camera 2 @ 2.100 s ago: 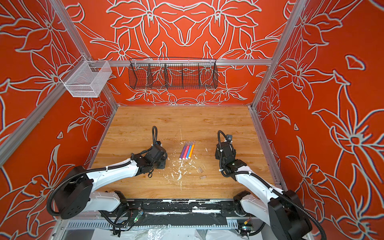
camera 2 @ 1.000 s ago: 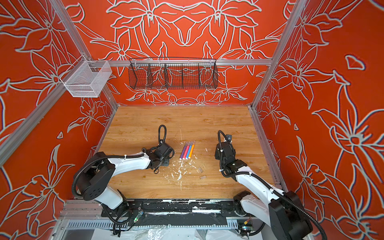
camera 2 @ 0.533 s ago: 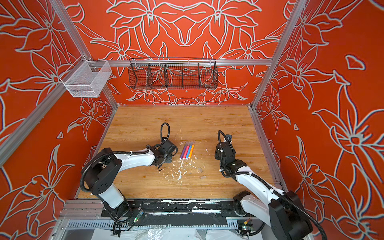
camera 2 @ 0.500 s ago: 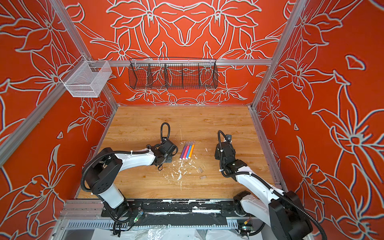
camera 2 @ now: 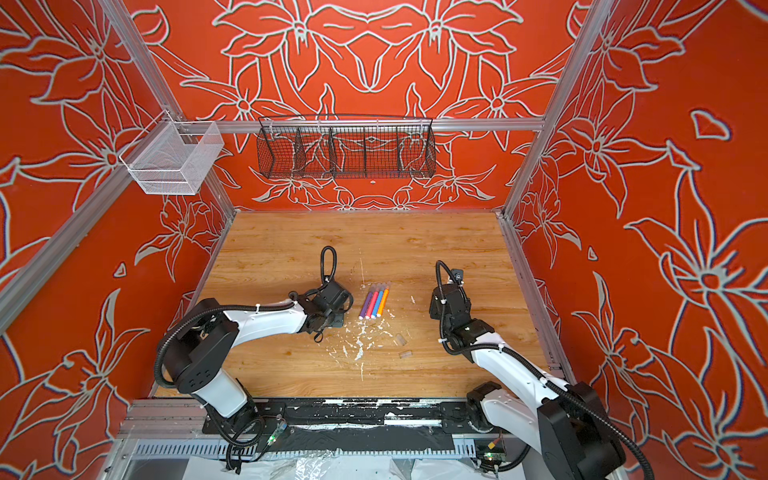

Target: Insert the pens into the pen caps

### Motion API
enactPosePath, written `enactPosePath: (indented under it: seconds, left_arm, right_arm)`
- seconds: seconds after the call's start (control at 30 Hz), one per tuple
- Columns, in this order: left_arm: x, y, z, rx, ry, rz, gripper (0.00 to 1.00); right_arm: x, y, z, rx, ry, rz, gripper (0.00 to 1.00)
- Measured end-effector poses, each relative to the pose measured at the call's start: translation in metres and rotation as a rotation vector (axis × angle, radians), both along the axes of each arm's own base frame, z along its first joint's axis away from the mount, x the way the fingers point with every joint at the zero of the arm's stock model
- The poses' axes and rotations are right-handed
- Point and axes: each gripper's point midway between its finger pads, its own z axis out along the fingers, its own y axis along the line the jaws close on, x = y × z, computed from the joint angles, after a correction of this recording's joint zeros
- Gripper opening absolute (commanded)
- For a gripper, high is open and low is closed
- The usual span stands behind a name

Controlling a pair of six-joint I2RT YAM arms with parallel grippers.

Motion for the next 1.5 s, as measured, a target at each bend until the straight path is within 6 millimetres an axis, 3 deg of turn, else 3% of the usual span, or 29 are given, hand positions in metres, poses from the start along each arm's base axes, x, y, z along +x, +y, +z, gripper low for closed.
enactPosePath:
  seconds: [0.1,0.17,0.43,0.57,0.67,0.73,0.9,1.0,1.23,1.5]
  left_arm:
    - [-0.015,-0.001,0.009,-0.045,0.013,-0.046,0.0]
    - [-0.018,-0.005,0.025,-0.093,-0.015,-0.077,0.0]
    - [-0.004,-0.033,0.109,-0.258,-0.232,-0.209,0.0]
    - [0.007,-0.053,0.171,-0.343,-0.396,-0.314,0.0]
    - [-0.003,-0.063,0.203,-0.441,-0.517,-0.41,0.0]
    - [-0.015,-0.065,0.204,-0.491,-0.569,-0.463,0.0]
    - [-0.04,-0.064,0.171,-0.515,-0.546,-0.56,0.0]
    - [-0.051,-0.066,0.182,-0.561,-0.588,-0.606,0.0]
    - [-0.07,-0.067,0.215,-0.632,-0.697,-0.681,0.0]
    - [-0.072,-0.067,0.215,-0.62,-0.706,-0.703,0.0]
  right_arm:
    - [-0.005,0.007,0.0,0.038,0.021,0.035,0.62]
    - [-0.009,0.02,0.008,0.115,0.009,0.087,0.66]
    - [-0.025,0.096,0.083,0.521,-0.129,0.396,0.68]
    - [-0.039,0.136,0.115,0.661,-0.15,0.559,0.69]
    - [-0.055,0.162,0.138,0.731,-0.177,0.675,0.7]
    - [-0.065,0.176,0.15,0.761,-0.2,0.736,0.7]
    - [-0.079,0.2,0.172,0.834,-0.248,0.825,0.66]
    - [-0.079,0.213,0.173,0.867,-0.248,0.847,0.63]
    - [-0.082,0.245,0.145,0.846,-0.152,0.868,0.59]
    - [-0.076,0.264,0.16,0.854,-0.173,0.89,0.53]
